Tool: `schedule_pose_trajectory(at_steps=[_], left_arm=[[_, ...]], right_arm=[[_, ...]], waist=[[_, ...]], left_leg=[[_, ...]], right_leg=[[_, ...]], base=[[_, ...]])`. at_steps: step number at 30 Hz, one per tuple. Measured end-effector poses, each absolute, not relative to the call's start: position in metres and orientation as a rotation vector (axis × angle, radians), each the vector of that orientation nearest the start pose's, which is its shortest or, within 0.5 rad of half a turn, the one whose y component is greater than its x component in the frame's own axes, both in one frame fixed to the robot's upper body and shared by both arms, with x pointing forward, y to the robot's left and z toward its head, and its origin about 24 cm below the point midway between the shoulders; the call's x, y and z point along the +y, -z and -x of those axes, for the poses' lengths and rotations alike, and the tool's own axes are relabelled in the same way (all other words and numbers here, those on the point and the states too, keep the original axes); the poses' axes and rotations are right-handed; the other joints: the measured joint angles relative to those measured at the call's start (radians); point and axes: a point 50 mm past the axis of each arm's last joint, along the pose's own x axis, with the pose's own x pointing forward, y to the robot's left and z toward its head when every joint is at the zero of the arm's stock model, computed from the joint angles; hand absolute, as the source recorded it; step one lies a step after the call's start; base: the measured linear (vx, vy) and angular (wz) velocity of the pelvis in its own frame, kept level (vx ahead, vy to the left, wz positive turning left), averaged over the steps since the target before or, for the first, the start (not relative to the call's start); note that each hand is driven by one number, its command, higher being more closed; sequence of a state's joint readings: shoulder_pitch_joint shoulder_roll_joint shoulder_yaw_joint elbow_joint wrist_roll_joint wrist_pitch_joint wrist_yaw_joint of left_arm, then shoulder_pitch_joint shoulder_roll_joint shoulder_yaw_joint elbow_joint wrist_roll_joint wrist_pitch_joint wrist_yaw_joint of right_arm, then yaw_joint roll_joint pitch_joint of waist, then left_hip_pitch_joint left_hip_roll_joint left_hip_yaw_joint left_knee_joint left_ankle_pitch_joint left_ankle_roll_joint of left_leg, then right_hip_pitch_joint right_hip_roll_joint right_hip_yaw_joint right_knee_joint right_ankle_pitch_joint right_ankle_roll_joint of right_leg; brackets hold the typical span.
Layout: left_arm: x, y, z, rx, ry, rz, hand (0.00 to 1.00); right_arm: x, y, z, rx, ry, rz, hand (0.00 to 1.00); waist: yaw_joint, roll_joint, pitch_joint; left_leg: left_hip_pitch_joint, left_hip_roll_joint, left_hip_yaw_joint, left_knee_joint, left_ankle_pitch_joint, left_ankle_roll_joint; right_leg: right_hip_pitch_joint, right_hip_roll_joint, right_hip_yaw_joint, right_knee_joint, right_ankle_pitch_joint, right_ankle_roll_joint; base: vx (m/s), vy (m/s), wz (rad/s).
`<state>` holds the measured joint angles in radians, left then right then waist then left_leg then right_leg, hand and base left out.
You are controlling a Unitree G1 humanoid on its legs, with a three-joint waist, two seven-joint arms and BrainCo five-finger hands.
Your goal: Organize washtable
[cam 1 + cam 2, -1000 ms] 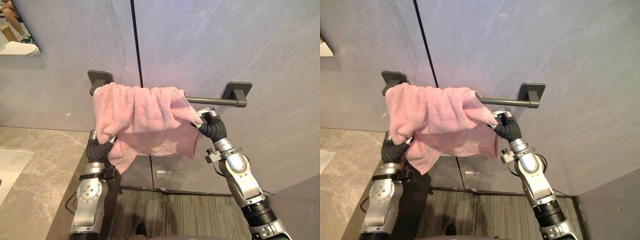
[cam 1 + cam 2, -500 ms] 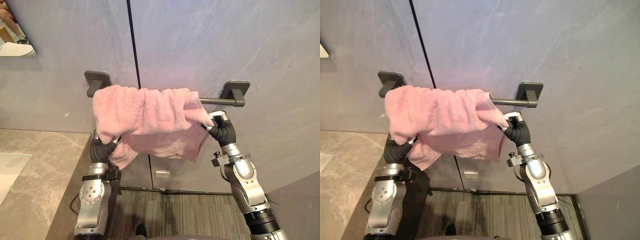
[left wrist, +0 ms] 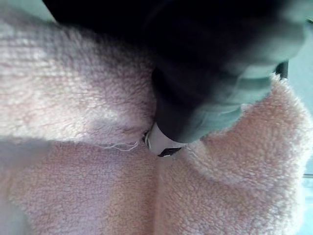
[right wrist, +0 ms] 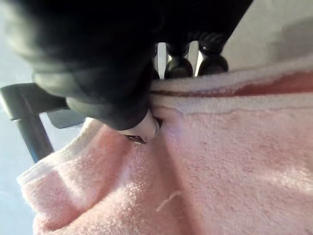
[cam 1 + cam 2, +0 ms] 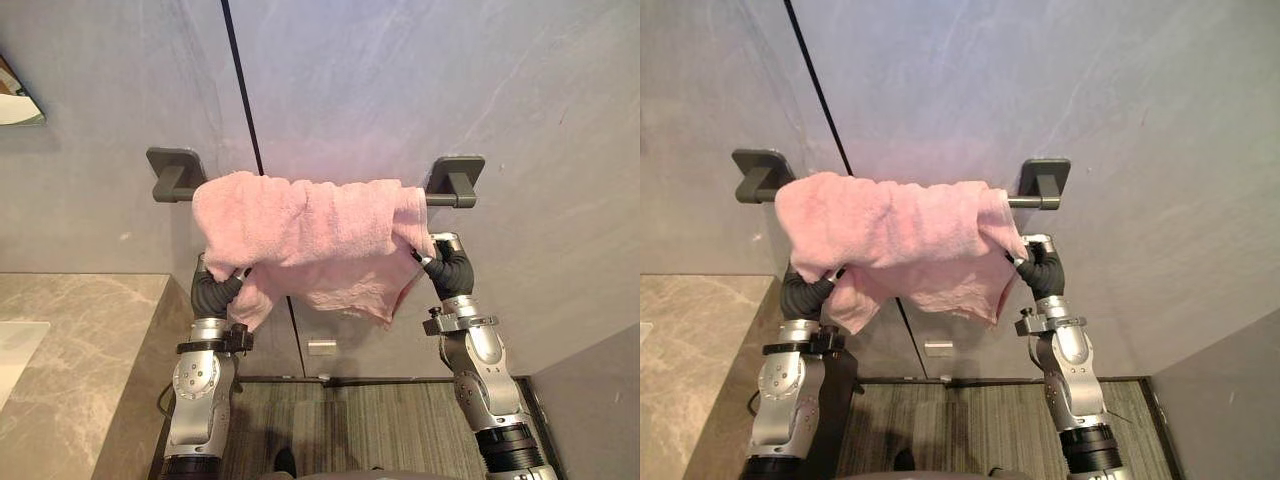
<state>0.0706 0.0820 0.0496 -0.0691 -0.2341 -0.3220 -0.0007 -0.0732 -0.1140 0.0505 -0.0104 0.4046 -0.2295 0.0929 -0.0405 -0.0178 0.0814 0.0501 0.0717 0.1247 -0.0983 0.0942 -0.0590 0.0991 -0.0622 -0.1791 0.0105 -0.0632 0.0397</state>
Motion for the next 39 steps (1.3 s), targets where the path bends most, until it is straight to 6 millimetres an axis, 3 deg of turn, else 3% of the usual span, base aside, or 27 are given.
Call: schedule_pose_trajectory(at_steps=[14, 32, 33, 34, 39], left_arm=[[0.186, -0.054, -0.236, -0.252, -0.14, 0.181, 1.0], [0.184, -0.045, -0.236, -0.215, -0.156, 0.201, 1.0], [0.184, -0.045, -0.236, -0.215, -0.156, 0.201, 0.0], [0.184, -0.044, -0.236, -0.215, -0.156, 0.201, 0.0], [0.188, -0.04, -0.233, -0.195, -0.189, 0.199, 0.0]], right_arm=[[-0.146, -0.072, -0.265, -0.254, -0.138, -0.387, 1.0], [-0.142, -0.071, -0.267, -0.25, -0.143, -0.356, 1.0], [-0.142, -0.071, -0.267, -0.25, -0.143, -0.352, 1.0], [-0.142, -0.071, -0.267, -0.251, -0.142, -0.343, 0.0], [-0.155, -0.065, -0.266, -0.24, -0.079, -0.331, 0.0]], waist=[[-0.001, 0.001, 0.002], [0.0, -0.001, 0.016], [0.0, -0.001, 0.016], [0.0, -0.002, 0.017], [0.001, -0.014, 0.025]], left_leg=[[-0.001, -0.007, -0.002, 0.0, -0.008, 0.005], [-0.002, -0.011, -0.011, -0.005, -0.009, 0.006], [-0.002, -0.011, -0.011, -0.005, -0.009, 0.006], [-0.002, -0.011, -0.011, -0.005, -0.009, 0.006], [-0.002, -0.011, -0.01, -0.005, -0.009, 0.006]], right_leg=[[0.002, -0.008, -0.003, 0.004, -0.007, 0.01], [0.003, -0.012, -0.012, 0.005, -0.011, 0.013], [0.003, -0.012, -0.012, 0.005, -0.011, 0.013], [0.003, -0.012, -0.012, 0.005, -0.011, 0.013], [0.002, -0.012, -0.011, 0.005, -0.011, 0.013]], base=[[0.0, 0.0, 0.0], [0.0, 0.0, 0.01], [0.0, 0.0, 0.0], [0.0, 0.0, 0.0], [0.0, 0.0, 0.0]])
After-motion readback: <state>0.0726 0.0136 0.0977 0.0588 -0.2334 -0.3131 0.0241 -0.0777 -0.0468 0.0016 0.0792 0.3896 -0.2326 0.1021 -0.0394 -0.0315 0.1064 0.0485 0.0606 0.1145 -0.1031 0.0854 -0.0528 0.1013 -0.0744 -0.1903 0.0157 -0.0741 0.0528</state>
